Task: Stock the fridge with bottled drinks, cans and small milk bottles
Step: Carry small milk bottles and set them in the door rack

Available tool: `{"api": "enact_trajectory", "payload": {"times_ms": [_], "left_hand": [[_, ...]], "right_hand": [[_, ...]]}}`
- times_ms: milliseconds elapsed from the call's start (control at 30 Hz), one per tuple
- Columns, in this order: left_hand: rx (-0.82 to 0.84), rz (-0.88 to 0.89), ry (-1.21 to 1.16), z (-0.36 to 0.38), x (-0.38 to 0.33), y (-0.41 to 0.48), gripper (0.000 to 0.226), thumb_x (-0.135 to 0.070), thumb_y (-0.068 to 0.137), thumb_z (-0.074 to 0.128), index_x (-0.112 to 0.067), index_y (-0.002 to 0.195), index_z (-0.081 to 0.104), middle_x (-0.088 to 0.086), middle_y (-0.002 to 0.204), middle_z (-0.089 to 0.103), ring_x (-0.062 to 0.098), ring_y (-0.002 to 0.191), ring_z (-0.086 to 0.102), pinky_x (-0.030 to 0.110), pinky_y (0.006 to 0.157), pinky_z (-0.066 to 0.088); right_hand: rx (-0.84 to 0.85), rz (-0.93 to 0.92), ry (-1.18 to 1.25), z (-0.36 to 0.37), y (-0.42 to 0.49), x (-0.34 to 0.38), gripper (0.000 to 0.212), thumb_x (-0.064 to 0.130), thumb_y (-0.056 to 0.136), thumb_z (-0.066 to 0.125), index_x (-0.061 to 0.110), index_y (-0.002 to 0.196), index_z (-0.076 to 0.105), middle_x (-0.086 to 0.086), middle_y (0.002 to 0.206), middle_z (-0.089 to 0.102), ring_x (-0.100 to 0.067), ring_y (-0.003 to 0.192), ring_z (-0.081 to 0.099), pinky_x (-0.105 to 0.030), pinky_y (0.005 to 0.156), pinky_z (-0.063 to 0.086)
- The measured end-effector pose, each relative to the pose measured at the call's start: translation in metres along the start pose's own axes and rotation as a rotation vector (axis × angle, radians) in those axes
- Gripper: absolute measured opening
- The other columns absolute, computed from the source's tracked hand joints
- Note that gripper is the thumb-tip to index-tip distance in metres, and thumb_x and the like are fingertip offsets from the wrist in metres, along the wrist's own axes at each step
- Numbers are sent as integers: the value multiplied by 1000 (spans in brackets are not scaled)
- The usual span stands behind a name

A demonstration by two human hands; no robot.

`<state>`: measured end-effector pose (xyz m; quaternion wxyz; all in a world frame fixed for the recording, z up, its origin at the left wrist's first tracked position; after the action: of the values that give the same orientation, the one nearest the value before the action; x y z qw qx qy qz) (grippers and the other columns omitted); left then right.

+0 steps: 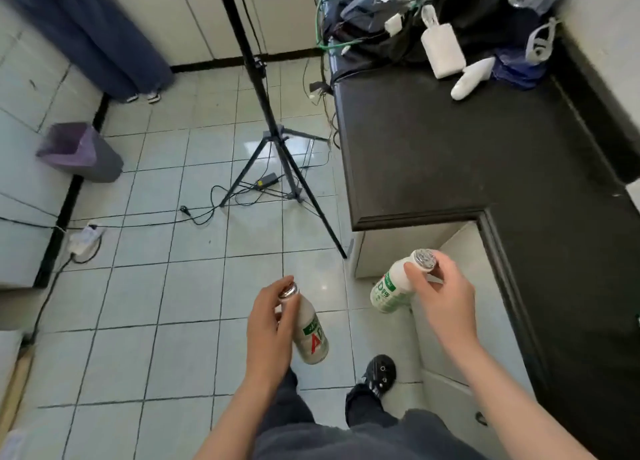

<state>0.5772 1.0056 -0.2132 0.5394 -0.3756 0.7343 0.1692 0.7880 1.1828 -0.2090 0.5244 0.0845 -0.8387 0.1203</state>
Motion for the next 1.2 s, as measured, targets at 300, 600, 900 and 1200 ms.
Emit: {"api": "enact_trajectory", "payload": {"times_ms": [300,600,900,1200], "left_hand": [[-58,-37,-122,-130,54,21,29,-17,94,55,-42,108,60,-17,107,62,-7,100,57,5,74,44],[-260,-79,-12,-380,149,27,27,-14,92,58,-30,112,64,-14,100,62,-7,93,56,6,76,44],[-532,-122,-79,-535,193,23,33,-15,93,57,-44,109,59,-14,108,60,-6,98,56,6,73,46],[-908,-275,-142,-659,253,34,38,-15,91,60,-48,107,52,-21,111,57,-11,103,53,1,73,43]], "right_hand": [[257,-111,-24,162,-47,80,13,35,84,66,42,91,58,17,90,67,4,83,62,-12,68,48],[469,-199,-26,388,-126,167,20,23,85,67,40,86,56,18,86,64,10,82,57,-6,62,45],[629,-267,-3,532,-176,248,10,25,85,66,29,93,63,14,88,66,4,83,59,-9,64,46],[913,-359,-64,737,-195,305,12,30,85,66,29,96,62,14,92,67,-1,89,62,-23,70,50]]}}
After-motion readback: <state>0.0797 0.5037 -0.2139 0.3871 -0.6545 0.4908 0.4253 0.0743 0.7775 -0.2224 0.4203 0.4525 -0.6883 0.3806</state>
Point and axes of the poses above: each hand's wrist, its own y-axis towards the middle knuckle, its own z-axis out of the palm, x = y × z, the point moved 6 cm from there along y, towards the middle knuckle
